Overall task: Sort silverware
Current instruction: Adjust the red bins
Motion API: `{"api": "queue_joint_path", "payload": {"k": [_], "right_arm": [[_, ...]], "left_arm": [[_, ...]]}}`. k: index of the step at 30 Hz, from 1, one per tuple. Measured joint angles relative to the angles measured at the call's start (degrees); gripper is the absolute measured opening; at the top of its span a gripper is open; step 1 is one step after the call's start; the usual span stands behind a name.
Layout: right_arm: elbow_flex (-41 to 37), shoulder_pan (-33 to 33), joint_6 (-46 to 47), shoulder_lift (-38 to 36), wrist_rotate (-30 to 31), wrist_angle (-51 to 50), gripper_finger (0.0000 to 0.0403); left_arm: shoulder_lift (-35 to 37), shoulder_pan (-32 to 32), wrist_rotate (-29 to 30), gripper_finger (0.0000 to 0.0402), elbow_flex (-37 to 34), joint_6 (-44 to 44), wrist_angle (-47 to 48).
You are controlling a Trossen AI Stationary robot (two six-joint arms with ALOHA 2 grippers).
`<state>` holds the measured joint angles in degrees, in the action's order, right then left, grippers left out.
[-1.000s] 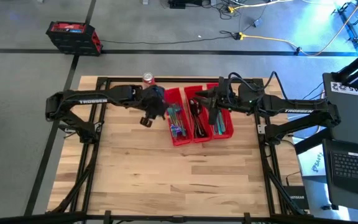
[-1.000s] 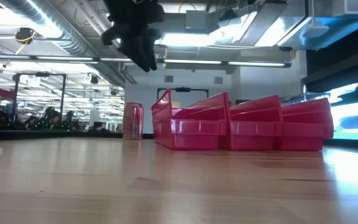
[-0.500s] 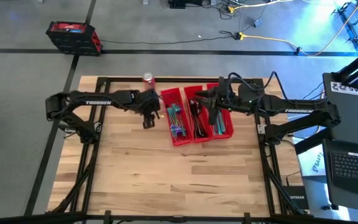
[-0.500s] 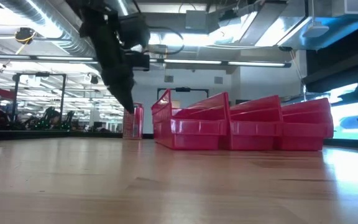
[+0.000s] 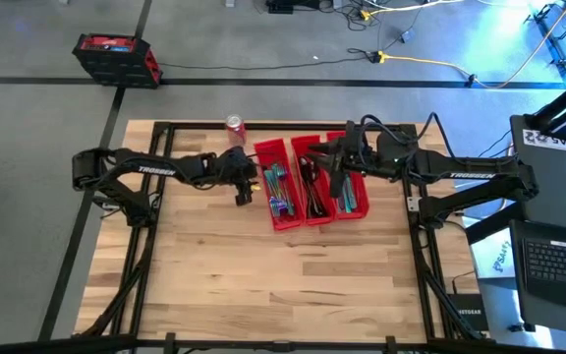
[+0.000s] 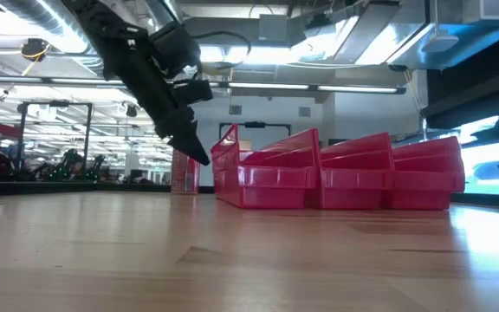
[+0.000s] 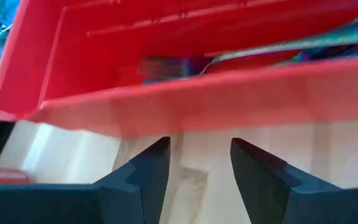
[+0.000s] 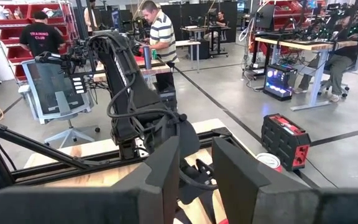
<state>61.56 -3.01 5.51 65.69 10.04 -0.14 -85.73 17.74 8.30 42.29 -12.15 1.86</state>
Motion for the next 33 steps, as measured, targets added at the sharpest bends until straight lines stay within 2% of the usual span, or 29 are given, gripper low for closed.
{"api": "queue_joint_path", "payload": {"k": [6, 11, 19, 26, 33], "right_arm": [[0.0, 0.0, 0.0, 0.0, 0.0, 0.0, 0.0081], [0.0, 0.0, -0.1, 0.0, 0.0, 0.0, 0.0081], [0.0, 0.0, -0.1, 0.0, 0.0, 0.6, 0.0081], [0.0, 0.0, -0.1, 0.0, 0.0, 1.1, 0.0081], [0.0, 0.0, -0.1, 0.0, 0.7, 1.8, 0.0081]], "left_arm": [[0.0, 2.2, 2.1, 0.0157, -0.8, 0.4, -1.2], [0.0, 3.5, -0.3, 0.0157, -0.8, 0.5, -6.0], [-2.6, 3.2, -0.6, 0.0157, -0.8, -3.3, -6.8], [-7.8, 1.2, -0.6, 0.0156, -0.8, -2.8, -12.8], [-7.9, 1.0, -0.3, 0.0156, -0.7, -2.7, -14.8]]}}
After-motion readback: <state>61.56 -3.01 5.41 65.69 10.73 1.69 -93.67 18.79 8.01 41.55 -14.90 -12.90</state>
